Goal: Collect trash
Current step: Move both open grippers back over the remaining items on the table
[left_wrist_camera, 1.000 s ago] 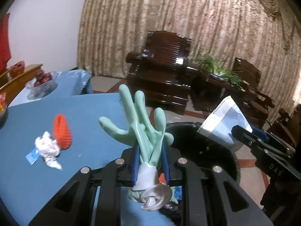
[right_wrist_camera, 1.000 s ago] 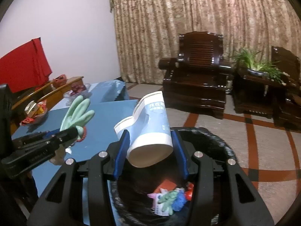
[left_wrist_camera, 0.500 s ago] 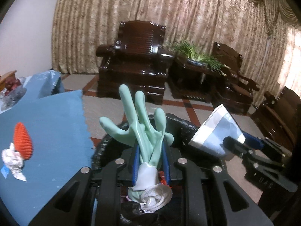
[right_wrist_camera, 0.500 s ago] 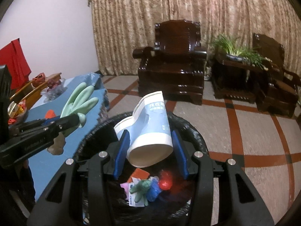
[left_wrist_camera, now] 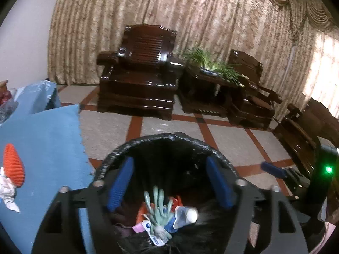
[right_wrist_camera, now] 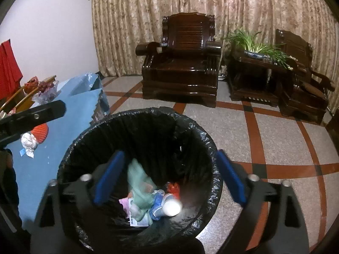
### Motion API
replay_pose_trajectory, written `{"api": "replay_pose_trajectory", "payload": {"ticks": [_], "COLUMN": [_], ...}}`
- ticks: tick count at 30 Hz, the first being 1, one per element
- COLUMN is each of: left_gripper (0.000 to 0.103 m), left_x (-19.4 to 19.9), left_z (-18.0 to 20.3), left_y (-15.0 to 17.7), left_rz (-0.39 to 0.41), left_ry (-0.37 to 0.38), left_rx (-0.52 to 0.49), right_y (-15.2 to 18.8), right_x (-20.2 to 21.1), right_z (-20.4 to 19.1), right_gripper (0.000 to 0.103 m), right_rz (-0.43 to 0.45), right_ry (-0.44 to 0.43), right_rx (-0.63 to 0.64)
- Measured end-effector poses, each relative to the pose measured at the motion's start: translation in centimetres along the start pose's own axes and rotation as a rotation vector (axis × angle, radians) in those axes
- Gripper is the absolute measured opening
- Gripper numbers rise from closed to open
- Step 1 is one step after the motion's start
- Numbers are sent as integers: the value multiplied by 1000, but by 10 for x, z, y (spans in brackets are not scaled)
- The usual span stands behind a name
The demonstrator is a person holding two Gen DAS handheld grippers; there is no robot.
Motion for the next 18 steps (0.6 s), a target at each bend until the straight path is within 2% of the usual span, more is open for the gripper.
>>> {"api": "replay_pose_trajectory", "payload": {"ticks": [2,5,18], "left_gripper": [88,95,97], "left_x": [11,26,94], "left_z": [-10,-25,-104], "left_y": [-1,1,33], "left_rz": [23,45,81], "left_ry": [-26,-68,-253], "left_rx": [10,32,124], "right_y": [-1,-3,-16], "right_x": [4,12,17], "right_z": [-2,-12,-96], "right_gripper": [96,97,97], "right_rz": [6,6,2], "right_ry": [-12,-47,-196], "right_rx": [-6,-27,46]}}
Point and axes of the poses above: each gripper's, at about its wrist camera, not at the fingertips, and x roughly against the way its jaws point, z to its right, y to its underside, the point moved 7 cm from there along -x, roughly the way its jaws point, and after that the axes turned 2 degrees about x, right-handed, at the moved point
